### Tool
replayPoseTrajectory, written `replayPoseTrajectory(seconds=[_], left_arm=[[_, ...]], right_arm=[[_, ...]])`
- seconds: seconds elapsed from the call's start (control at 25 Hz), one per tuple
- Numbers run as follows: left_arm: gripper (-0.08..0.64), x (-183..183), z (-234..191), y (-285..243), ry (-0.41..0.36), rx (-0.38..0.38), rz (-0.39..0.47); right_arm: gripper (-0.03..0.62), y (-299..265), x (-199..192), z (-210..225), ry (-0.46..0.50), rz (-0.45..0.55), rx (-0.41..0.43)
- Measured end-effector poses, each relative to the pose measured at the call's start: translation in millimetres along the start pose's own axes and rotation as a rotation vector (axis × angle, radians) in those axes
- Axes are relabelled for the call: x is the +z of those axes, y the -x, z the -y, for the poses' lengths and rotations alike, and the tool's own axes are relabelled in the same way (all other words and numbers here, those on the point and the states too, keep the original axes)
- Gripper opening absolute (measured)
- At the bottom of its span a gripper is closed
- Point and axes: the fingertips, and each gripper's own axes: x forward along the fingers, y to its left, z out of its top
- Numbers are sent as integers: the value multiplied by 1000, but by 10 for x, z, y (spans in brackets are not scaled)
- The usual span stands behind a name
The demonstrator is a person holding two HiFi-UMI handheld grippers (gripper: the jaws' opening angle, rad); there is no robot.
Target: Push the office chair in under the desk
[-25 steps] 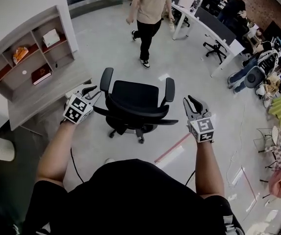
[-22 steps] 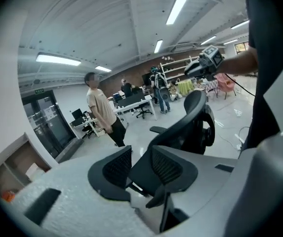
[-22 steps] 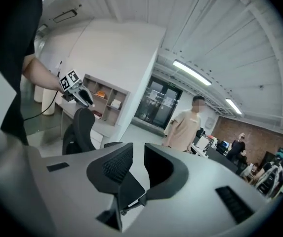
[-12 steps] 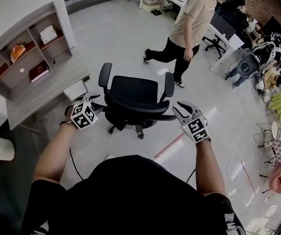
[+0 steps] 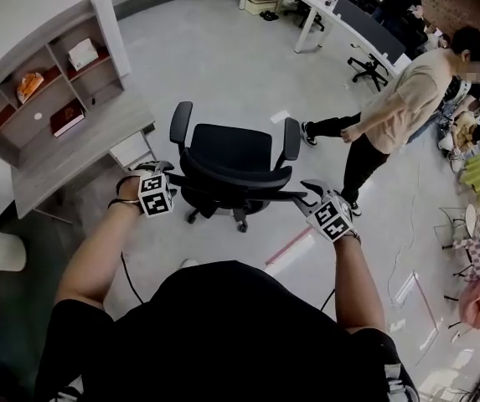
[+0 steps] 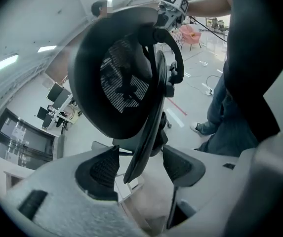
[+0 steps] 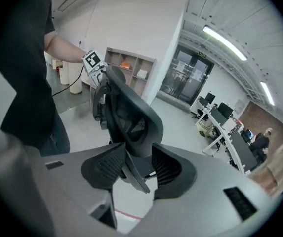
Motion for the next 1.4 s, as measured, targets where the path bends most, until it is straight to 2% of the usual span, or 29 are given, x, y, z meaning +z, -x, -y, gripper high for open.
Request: replayPoseTrajectory(seconds=[0.4,0.6,0.88,1.24,1.4], left_arm=[[299,-144,107,-422,-41,-89,-108],[304,-280,118,-635,-135,-86,-193],[307,-345,141,-939,-169,-139,-240],[300,-275,94,-1042,-145,-125,-186],[281,-241,59,-1050,-138,-99,-141]], right_arm=[[223,-366,-313,-177,48,-134,89],[253,-577,-515,-206,129,-248,96],[275,-879,-702,-240,174,-325,137],[288,-1209,-974,-328,226,-414,212],[288,-1300,-980,-333,254,-389,215]])
